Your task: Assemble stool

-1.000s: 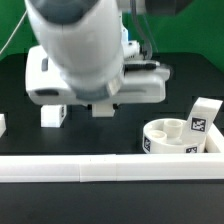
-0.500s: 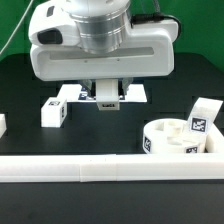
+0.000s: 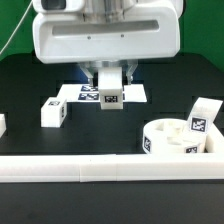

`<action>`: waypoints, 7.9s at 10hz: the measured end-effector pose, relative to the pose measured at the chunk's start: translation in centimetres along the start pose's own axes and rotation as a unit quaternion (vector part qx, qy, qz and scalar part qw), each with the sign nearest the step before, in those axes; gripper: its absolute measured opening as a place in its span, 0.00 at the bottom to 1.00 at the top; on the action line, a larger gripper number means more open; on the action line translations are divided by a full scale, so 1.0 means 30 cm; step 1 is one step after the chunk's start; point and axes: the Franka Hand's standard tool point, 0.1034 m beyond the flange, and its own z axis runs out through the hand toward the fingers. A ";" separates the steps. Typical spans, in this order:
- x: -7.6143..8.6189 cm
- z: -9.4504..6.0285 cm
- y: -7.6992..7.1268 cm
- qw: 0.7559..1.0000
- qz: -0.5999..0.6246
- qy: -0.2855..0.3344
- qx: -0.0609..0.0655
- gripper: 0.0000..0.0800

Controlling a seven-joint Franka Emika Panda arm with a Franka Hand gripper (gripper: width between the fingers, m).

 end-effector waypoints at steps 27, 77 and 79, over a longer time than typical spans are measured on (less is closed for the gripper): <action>0.008 0.069 -0.214 0.951 -0.025 0.308 -0.019 0.42; 0.031 0.112 -0.206 0.988 0.145 0.059 0.017 0.42; 0.031 0.114 -0.206 0.963 0.262 0.057 0.026 0.42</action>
Offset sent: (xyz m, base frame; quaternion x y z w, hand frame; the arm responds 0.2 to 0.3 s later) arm 0.0000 0.0000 0.0000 0.0000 0.1938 0.0000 0.9810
